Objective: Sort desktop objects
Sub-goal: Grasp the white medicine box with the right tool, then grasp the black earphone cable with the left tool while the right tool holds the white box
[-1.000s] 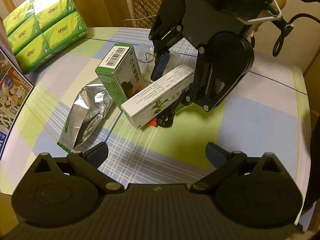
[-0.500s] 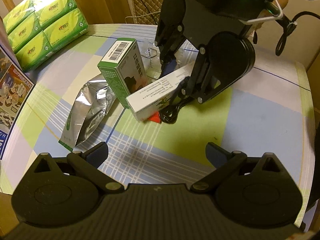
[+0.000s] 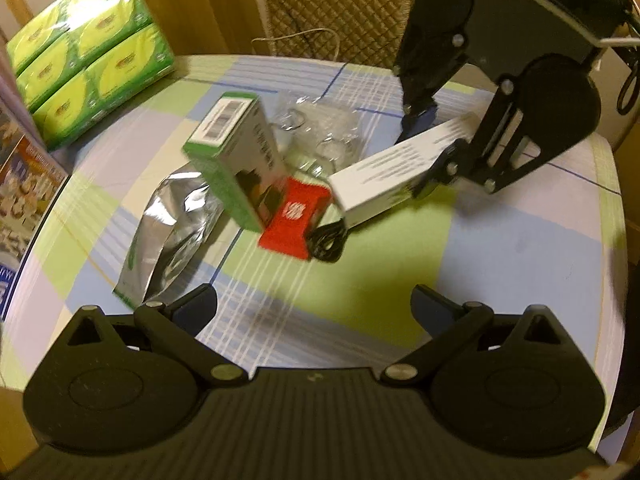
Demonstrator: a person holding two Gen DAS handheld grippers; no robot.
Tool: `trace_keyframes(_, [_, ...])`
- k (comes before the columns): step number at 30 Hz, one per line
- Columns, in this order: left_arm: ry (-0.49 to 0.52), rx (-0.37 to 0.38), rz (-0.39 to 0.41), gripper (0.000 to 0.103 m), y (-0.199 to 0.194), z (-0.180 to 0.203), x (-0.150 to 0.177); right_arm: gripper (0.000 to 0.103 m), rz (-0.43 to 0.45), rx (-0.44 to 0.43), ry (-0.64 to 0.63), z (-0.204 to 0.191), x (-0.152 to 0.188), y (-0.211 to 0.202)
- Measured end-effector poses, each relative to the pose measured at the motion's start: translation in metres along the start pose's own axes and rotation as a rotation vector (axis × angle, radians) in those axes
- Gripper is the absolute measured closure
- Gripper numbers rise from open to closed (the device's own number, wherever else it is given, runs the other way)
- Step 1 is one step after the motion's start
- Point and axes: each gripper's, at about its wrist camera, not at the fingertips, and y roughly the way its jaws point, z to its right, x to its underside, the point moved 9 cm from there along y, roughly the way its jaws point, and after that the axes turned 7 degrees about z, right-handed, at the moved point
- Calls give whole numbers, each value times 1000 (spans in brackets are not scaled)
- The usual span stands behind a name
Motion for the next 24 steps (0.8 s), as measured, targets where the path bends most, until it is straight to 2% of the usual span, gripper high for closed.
trace_keyframes(8, [93, 57, 32, 22, 29, 22, -16, 80, -15, 21, 93, 15, 29, -13])
trace_keyframes(13, [149, 87, 75, 30, 48, 33, -24, 80, -17, 28, 153, 21, 40, -14])
trace_keyframes(17, [157, 120, 89, 34, 60, 37, -26, 80, -25, 32, 187, 23, 45, -7])
trace_keyframes(22, [148, 161, 57, 44, 71, 40, -21, 80, -22, 53, 241, 26, 42, -2])
trace_keyframes(24, [127, 170, 48, 44, 75, 38, -21, 80, -22, 59, 248, 27, 40, 1])
